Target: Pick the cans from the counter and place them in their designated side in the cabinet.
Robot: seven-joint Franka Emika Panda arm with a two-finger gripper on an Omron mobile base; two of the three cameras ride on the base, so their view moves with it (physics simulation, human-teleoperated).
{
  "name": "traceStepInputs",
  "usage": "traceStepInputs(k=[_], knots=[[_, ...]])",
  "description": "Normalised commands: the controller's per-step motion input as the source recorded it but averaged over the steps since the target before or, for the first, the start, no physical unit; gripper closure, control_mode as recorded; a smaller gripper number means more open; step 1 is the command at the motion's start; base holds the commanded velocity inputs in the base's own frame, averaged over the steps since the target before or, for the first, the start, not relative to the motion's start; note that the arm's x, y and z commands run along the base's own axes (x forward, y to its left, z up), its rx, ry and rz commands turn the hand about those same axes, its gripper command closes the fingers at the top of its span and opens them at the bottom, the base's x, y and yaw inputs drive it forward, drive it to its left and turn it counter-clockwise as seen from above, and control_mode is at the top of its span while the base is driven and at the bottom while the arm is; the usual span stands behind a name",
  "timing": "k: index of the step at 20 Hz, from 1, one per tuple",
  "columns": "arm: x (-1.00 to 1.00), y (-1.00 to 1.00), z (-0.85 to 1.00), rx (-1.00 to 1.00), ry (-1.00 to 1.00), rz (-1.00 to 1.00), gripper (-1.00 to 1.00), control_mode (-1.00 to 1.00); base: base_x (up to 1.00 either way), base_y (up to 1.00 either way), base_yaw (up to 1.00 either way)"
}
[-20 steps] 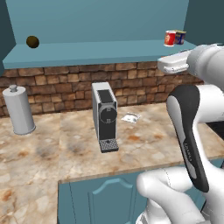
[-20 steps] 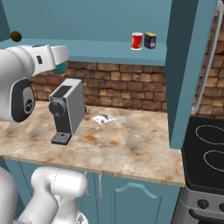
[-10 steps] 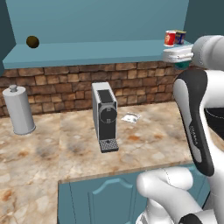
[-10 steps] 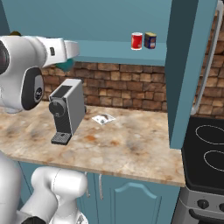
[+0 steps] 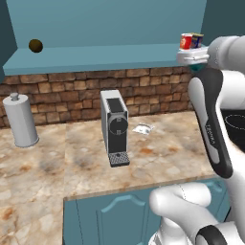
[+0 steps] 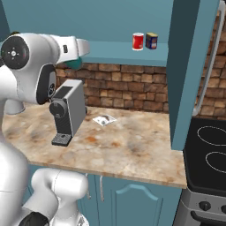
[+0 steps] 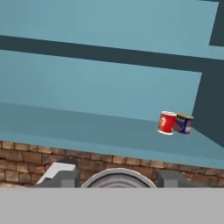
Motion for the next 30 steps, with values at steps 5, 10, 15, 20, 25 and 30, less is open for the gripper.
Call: traceStepInputs(k=[5, 10, 15, 20, 25, 30], knots=[[0.40, -0.17, 0.00, 0.00, 0.00, 0.00, 1.00, -1.00, 0.00, 0.00, 0.00], [0.43, -0.13, 0.00, 0.01, 0.03, 0.00, 1.00, -1.00, 0.00, 0.00, 0.00], [0.43, -0.13, 0.00, 0.02, 0.04, 0.00, 1.00, -1.00, 0.00, 0.00, 0.00], [0.40, -0.09, -0.01, 0.01, 0.00, -0.01, 1.00, -1.00, 0.00, 0.00, 0.00], [0.41, -0.06, -0.04, 0.01, 0.01, -0.01, 1.00, -1.00, 0.00, 0.00, 0.00], [0.42, -0.12, -0.03, 0.00, 0.01, -0.01, 1.00, -1.00, 0.00, 0.00, 0.00]])
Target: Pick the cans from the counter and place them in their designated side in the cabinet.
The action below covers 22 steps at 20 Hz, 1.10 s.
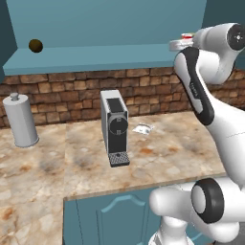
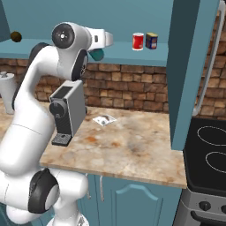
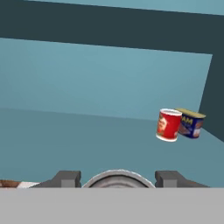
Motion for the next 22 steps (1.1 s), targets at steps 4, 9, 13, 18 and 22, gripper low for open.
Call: traceStepInputs(k=[4, 9, 13, 18, 22], knots=[[0.46, -0.13, -0.04, 0.00, 0.01, 0.00, 1.00, -1.00, 0.00, 0.00, 0.00], [0.48, -0.13, -0.03, 0.00, 0.02, 0.00, 1.00, -1.00, 0.00, 0.00, 0.00], [0.44, -0.18, -0.01, 0.01, 0.04, 0.00, 1.00, -1.00, 0.00, 0.00, 0.00], [0.43, -0.20, 0.00, 0.01, 0.05, 0.00, 1.00, -1.00, 0.00, 0.00, 0.00], [0.45, -0.16, -0.03, 0.01, 0.05, 0.00, 1.00, -1.00, 0.00, 0.00, 0.00]])
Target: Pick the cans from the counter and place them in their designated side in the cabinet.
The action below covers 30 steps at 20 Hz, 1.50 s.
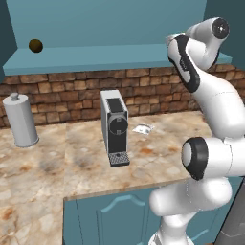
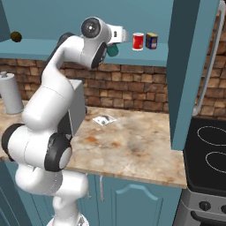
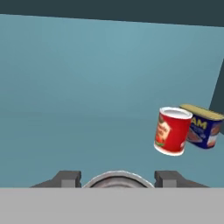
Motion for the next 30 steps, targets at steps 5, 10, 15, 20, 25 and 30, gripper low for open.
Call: traceStepInputs(k=[5, 10, 15, 20, 25, 30], knots=[[0.45, -0.15, -0.04, 0.00, 0.03, 0.00, 1.00, -1.00, 0.00, 0.00, 0.00], [0.47, -0.13, -0.05, 0.01, 0.03, 0.00, 1.00, -1.00, 0.00, 0.00, 0.00], [0.46, -0.12, -0.05, 0.01, 0.03, 0.00, 1.00, -1.00, 0.00, 0.00, 0.00], [0.41, -0.09, -0.07, 0.01, 0.04, 0.00, 1.00, -1.00, 0.00, 0.00, 0.00], [0.37, -0.03, -0.14, 0.00, 0.04, 0.00, 1.00, -1.00, 0.00, 0.00, 0.00], [0.38, -0.03, -0.19, 0.00, 0.05, 0.00, 1.00, -1.00, 0.00, 0.00, 0.00]])
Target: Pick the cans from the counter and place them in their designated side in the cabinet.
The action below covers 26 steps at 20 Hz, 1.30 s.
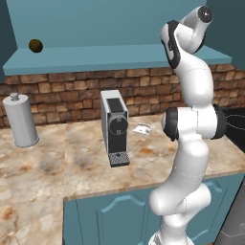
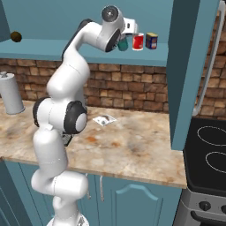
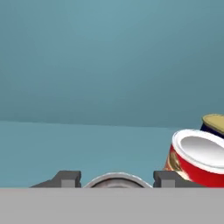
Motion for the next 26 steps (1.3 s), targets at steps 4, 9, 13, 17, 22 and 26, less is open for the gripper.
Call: traceStepInputs(k=[4, 9, 13, 17, 22, 26], knots=[[0.29, -0.02, -0.25, 0.00, 0.05, 0.00, 1.00, -1.00, 0.00, 0.00, 0.00], [0.23, -0.01, -0.29, 0.00, 0.04, 0.00, 1.00, -1.00, 0.00, 0.00, 0.00], [0.14, -0.01, -0.25, 0.00, 0.01, 0.00, -1.00, -1.00, 0.00, 0.00, 0.00], [0.21, -0.07, -0.11, 0.00, -0.01, 0.00, -1.00, -1.00, 0.00, 0.00, 0.00], [0.31, -0.02, -0.03, 0.00, -0.04, 0.00, -1.00, -1.00, 0.00, 0.00, 0.00], [0.35, -0.02, 0.00, 0.00, -0.05, 0.00, -1.00, -1.00, 0.00, 0.00, 0.00]])
